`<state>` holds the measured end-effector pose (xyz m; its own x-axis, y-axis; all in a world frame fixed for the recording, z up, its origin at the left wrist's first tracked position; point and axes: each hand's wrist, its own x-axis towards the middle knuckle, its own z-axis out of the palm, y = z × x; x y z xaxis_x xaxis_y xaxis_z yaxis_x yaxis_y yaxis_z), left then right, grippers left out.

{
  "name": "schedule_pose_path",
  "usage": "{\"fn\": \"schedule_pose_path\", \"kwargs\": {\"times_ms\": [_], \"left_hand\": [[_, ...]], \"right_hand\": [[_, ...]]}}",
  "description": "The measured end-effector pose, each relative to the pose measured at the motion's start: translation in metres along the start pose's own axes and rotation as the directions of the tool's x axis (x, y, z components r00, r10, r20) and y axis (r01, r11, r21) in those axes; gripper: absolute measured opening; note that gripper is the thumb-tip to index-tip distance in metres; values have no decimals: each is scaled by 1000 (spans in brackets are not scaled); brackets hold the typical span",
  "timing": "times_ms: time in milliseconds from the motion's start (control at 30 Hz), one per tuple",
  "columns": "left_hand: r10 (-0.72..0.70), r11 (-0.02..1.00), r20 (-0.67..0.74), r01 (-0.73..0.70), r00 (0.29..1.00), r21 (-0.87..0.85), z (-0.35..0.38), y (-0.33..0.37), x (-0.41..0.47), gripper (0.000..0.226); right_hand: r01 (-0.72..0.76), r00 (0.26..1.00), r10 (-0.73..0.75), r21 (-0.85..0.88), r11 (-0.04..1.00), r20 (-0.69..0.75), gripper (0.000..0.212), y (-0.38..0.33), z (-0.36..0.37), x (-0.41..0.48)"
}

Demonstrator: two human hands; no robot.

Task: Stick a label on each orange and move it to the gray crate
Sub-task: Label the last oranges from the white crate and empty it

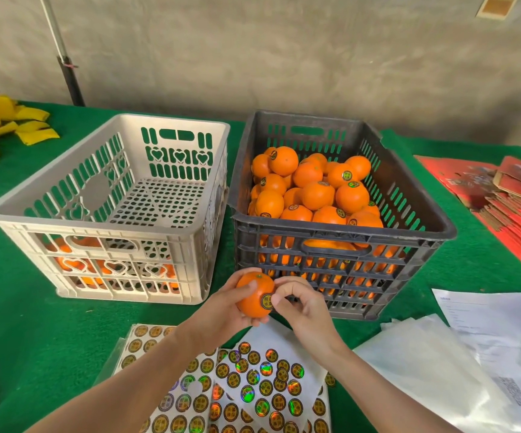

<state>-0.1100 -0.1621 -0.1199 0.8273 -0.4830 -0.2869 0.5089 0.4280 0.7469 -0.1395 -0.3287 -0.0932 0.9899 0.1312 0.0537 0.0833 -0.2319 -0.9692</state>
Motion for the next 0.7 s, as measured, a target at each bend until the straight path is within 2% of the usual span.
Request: {"fn": "schedule_pose_path", "kwargs": {"times_ms": [300,433,567,633,700], "left_hand": [[41,999,29,-41,999,31,14,2,-12,44],[80,972,67,-93,995,214,24,10,-38,53],[200,930,156,-237,967,281,50,34,-59,61],[295,858,173,-340,940,386,69,53,-61,66],[468,649,239,-515,851,561,87,76,-57,64]], "right_hand": [[190,969,-223,-261,946,-103,14,-4,4,-10],[97,992,-109,-171,981,-60,50,-13,0,-30],[323,945,-323,-277,905,48,76,-36,1,-38],[449,880,-475,-325,832,2,76,-58,0,-26],[560,777,-622,-346,752,-95,71,-79,-6,-9]]}}
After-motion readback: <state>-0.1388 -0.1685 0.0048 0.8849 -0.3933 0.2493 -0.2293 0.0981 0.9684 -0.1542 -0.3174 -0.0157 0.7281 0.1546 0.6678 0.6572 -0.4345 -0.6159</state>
